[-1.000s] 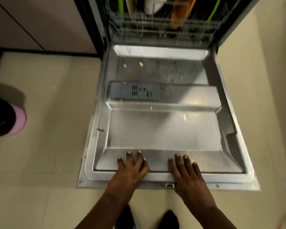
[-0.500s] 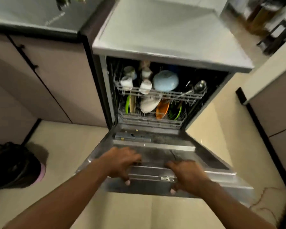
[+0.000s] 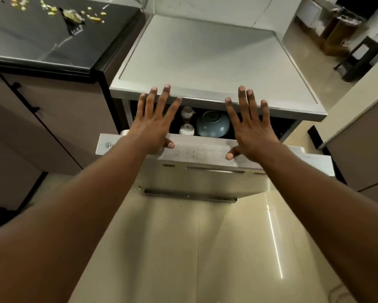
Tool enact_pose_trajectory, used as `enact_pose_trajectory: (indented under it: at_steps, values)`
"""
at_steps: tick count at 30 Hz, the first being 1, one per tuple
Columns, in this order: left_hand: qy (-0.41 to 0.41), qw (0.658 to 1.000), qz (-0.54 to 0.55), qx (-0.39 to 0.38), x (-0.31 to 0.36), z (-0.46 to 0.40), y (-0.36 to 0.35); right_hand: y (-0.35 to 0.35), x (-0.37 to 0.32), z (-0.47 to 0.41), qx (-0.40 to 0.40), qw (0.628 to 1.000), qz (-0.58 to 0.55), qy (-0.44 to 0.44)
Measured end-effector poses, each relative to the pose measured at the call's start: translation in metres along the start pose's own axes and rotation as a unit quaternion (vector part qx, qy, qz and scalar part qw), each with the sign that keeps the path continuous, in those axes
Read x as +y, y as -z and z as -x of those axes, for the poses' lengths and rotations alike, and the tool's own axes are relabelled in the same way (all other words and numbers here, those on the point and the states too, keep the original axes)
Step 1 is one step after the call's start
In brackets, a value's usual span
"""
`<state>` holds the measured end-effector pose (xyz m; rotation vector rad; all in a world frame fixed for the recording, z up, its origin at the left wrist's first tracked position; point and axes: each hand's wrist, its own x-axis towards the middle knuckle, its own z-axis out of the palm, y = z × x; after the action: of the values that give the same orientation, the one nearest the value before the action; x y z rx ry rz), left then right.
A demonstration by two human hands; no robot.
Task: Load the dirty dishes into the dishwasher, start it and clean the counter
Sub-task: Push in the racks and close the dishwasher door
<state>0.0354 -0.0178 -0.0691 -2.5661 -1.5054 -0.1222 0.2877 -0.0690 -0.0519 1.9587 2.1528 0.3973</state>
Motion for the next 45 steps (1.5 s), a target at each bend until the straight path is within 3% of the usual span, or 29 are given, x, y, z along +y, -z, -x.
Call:
enact_pose_trajectory:
  at_steps: [6,9,12,17,19,23,38,42,45]
  values:
    - [-0.001,0.998,0.061,0.007,-0.023,-0.045,-0.005,0.007,0.016,-0.042,-0.072,0.996,-0.053,-0.030]
    - [0.011,0.995,0.095,-0.038,-0.035,-0.056,-0.009,0.014,0.024,-0.058,-0.106,0.991,-0.077,-0.017]
    - [-0.009,0.993,0.116,-0.032,-0.045,-0.067,-0.008,0.018,0.026,-0.068,-0.080,0.993,-0.078,-0.023]
    - [-0.002,0.990,0.074,0.117,-0.033,-0.078,-0.010,0.007,0.019,-0.073,0.055,0.985,-0.138,-0.085]
    - [-0.013,0.989,0.085,0.123,-0.037,-0.076,-0.011,-0.004,0.017,-0.071,0.089,0.978,-0.167,-0.090]
    - [-0.050,0.996,0.068,0.041,-0.049,-0.070,-0.007,-0.012,0.016,-0.061,0.002,0.988,-0.141,-0.067]
    - [-0.013,0.992,0.050,0.117,-0.036,-0.074,-0.015,-0.028,0.008,-0.066,0.090,0.985,-0.113,-0.095]
    - [-0.006,0.985,0.009,0.175,-0.033,-0.076,-0.027,-0.036,0.001,-0.071,0.115,0.978,-0.122,-0.121]
    - [0.000,0.989,0.012,0.150,-0.029,-0.077,-0.021,-0.031,0.001,-0.075,0.082,0.983,-0.121,-0.116]
